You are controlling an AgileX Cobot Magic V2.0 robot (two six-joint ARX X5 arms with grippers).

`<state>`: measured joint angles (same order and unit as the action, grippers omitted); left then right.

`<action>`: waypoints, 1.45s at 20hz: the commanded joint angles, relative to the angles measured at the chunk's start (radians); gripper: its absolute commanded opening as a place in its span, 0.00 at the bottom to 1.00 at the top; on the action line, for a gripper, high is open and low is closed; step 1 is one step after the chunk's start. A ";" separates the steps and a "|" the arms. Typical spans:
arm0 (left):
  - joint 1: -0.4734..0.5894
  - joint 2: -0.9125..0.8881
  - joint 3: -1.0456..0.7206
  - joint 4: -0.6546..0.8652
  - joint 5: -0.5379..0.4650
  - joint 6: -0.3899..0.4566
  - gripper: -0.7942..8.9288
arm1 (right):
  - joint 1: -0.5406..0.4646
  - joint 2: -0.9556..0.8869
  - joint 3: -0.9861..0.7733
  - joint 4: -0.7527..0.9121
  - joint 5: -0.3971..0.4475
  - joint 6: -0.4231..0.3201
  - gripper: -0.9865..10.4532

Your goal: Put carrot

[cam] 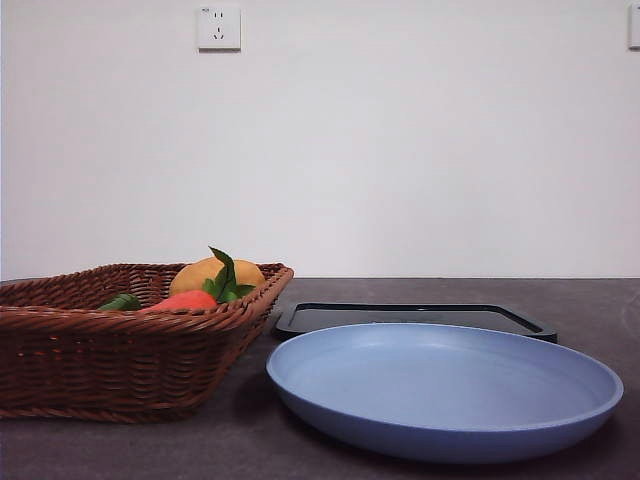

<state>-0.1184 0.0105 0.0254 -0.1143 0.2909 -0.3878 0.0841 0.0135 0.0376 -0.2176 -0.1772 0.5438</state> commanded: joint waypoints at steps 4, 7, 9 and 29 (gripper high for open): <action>0.002 0.079 0.095 -0.041 -0.002 -0.035 0.09 | 0.002 0.077 0.085 -0.011 -0.008 0.016 0.09; 0.002 0.150 0.154 -0.052 -0.001 -0.022 0.09 | 0.002 0.140 0.139 -0.028 -0.008 0.012 0.09; 0.002 0.208 0.198 -0.053 -0.001 0.000 0.09 | 0.002 0.192 0.182 -0.047 -0.008 -0.012 0.09; -0.041 0.898 0.704 -0.416 0.280 0.288 0.09 | 0.002 0.836 0.526 -0.330 -0.317 -0.296 0.10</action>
<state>-0.1555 0.9054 0.7162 -0.5308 0.5655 -0.1253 0.0841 0.8490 0.5495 -0.5541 -0.4896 0.2798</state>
